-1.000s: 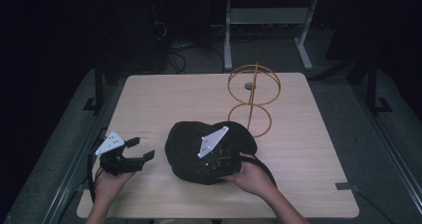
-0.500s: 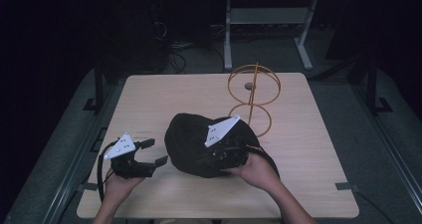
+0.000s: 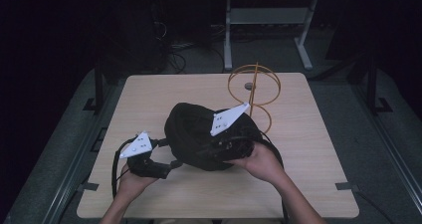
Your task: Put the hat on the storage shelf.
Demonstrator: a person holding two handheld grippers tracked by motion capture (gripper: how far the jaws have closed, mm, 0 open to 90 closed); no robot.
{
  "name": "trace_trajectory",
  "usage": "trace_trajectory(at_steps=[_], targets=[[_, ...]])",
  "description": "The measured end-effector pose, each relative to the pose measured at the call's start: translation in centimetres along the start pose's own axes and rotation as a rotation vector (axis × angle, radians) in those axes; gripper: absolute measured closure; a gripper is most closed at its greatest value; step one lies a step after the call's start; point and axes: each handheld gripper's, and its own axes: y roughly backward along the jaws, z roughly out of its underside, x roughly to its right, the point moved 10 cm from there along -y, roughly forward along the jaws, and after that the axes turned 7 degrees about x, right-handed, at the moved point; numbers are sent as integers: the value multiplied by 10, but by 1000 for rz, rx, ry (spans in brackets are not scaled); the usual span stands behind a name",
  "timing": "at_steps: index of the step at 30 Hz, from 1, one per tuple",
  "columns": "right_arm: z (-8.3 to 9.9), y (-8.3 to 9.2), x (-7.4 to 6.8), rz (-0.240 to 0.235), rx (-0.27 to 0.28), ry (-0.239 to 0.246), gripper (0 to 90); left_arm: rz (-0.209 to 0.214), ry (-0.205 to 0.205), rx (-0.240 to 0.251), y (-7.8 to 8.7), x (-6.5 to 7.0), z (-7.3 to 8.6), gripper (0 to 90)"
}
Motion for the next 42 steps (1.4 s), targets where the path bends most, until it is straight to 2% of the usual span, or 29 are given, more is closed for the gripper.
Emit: trace_trajectory(at_steps=[1,2,5,6,9,10,11,12,14,19,24,28,32,34,38,42], targets=[[0,0,0,0,0,0,799,0,0,0,0,0,0,190],[-2,0,-3,-13,1,1,799,-4,18,16,-5,-1,-2,213],[-3,0,-4,-25,4,1,800,11,32,27,-8,0,-2,345],[-3,0,-4,-25,4,1,800,12,29,29,-8,0,-2,345],[-2,0,-4,-29,-4,2,800,14,10,45,-10,1,-5,520],[-3,1,-5,-35,6,-4,800,11,11,55,-11,0,-6,615],[-3,1,-5,-35,6,-4,800,8,2,59,-10,-1,-8,615],[-3,3,-5,-39,10,-5,800,15,1,66,-10,-2,-11,701],[-4,4,-5,-41,19,-11,800,13,-4,71,-11,-2,-13,760],[-4,12,-1,-34,46,-26,793,8,-15,72,-8,-3,-21,844],[-5,20,2,-30,78,-54,780,8,-11,85,-1,-2,-37,854],[-6,24,2,-28,94,-58,773,1,-26,92,5,-2,-51,859],[-10,30,4,-29,144,-57,753,-10,-44,98,10,-2,-69,862],[-11,31,4,-27,146,-62,746,-11,-53,98,12,-2,-77,862],[-11,35,6,-17,158,-67,699,-14,-71,100,15,0,-93,864],[-7,36,7,3,158,-55,598,-13,-96,84,16,1,-106,866]])
